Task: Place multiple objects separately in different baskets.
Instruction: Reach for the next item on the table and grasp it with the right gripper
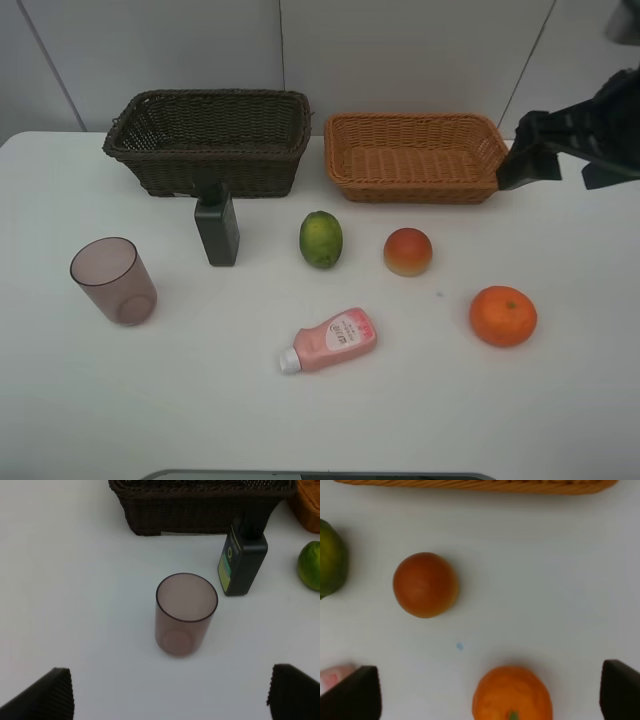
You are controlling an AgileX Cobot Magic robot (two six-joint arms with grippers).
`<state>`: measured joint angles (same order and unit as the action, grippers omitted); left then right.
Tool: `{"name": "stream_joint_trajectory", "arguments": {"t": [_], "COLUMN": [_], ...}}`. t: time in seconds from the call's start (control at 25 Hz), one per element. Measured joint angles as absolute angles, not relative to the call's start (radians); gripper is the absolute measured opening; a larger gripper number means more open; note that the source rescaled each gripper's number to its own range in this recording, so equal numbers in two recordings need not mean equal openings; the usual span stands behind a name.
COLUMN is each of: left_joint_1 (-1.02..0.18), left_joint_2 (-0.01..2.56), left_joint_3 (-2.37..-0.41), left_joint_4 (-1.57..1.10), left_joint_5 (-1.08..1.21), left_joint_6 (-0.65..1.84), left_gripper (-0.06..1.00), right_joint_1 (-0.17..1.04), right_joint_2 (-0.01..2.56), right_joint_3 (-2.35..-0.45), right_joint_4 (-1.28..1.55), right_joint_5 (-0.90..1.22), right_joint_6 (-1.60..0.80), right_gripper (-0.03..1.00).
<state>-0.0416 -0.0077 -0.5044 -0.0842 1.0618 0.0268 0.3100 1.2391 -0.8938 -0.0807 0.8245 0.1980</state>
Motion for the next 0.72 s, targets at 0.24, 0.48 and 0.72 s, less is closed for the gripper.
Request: {"name": "stream_joint_trajectory", "arguments": {"t": [0.24, 0.48, 0.72], "left_joint_1": [-0.042, -0.042, -0.042], "left_joint_2": [-0.008, -0.008, -0.008], "left_joint_3": [-0.504, -0.504, -0.504], "left_joint_4": [-0.084, -0.084, -0.084], "left_joint_5": [1.062, 1.062, 1.062], "left_joint_6": [0.027, 0.027, 0.027], "left_gripper": [1.00, 1.00, 1.00], "right_joint_1": [0.370, 0.424, 0.451], "right_joint_2": [1.448, 1.672, 1.824], "right_joint_3": [-0.990, -1.101, -1.184], "right_joint_4": [-0.038, -0.031, -0.034], "right_joint_5": [0.800, 0.801, 0.805], "right_joint_6": [0.198, 0.262, 0.368], "right_gripper": [0.92, 0.92, 0.99]}}
